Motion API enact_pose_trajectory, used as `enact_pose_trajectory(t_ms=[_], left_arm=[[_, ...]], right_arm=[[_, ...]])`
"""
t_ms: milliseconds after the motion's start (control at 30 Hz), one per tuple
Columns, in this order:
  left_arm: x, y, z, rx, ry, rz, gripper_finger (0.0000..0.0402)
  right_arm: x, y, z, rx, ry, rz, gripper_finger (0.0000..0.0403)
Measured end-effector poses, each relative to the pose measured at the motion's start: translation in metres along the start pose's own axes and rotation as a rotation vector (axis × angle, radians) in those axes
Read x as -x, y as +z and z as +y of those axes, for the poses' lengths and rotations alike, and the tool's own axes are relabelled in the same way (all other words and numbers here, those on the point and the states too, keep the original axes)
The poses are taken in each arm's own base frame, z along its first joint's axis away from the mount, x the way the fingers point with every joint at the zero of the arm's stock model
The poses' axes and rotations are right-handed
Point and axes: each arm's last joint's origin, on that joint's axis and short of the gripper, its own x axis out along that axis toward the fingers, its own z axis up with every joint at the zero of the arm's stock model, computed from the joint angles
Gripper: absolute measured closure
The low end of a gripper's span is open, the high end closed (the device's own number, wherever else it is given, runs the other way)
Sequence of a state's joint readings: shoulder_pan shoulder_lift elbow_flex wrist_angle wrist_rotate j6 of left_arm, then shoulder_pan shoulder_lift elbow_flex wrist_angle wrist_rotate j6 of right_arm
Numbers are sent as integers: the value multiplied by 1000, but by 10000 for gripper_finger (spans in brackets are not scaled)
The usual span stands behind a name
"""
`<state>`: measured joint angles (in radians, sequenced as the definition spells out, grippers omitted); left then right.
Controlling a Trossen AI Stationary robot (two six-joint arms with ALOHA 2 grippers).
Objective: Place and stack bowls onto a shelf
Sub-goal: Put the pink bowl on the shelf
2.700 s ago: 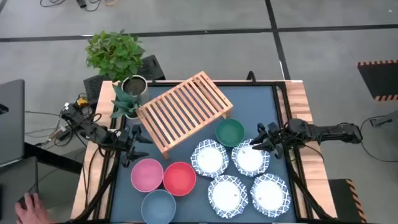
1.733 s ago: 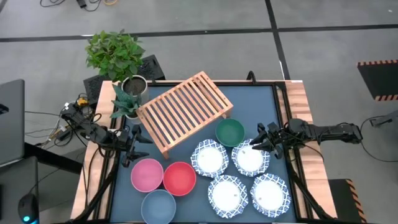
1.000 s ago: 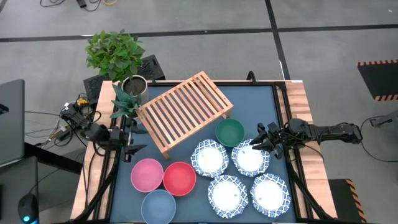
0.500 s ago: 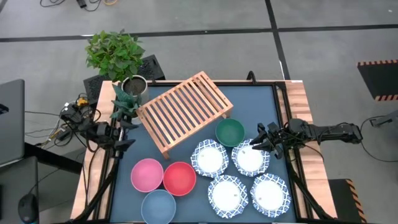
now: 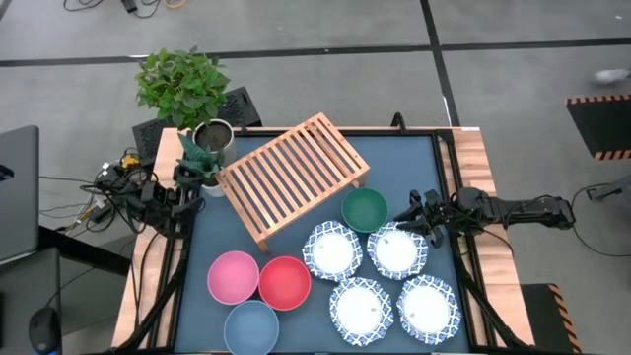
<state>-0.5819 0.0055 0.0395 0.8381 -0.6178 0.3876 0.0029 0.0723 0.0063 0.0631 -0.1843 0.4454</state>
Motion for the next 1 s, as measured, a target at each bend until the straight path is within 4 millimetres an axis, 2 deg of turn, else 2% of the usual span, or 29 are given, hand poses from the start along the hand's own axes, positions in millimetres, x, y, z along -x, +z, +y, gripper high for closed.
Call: enact_pose_trajectory(t_ms=[333, 500, 767, 900, 1000], left_arm=[[0, -2, 1, 186, 51, 29, 151], [-2, -5, 0, 278, 107, 114, 151], [-24, 2, -13, 358, 136, 468, 151], [-44, 6, -30, 361, 69, 682, 151], [-59, 6, -46, 378, 29, 922, 151]], right_arm=[[0, 0, 0, 0, -7, -5, 259], [0, 0, -1, -1, -25, -13, 259], [0, 1, -1, -2, -46, -29, 259], [0, 5, -1, 3, -94, -92, 259], [0, 7, -1, 6, -95, -110, 259]])
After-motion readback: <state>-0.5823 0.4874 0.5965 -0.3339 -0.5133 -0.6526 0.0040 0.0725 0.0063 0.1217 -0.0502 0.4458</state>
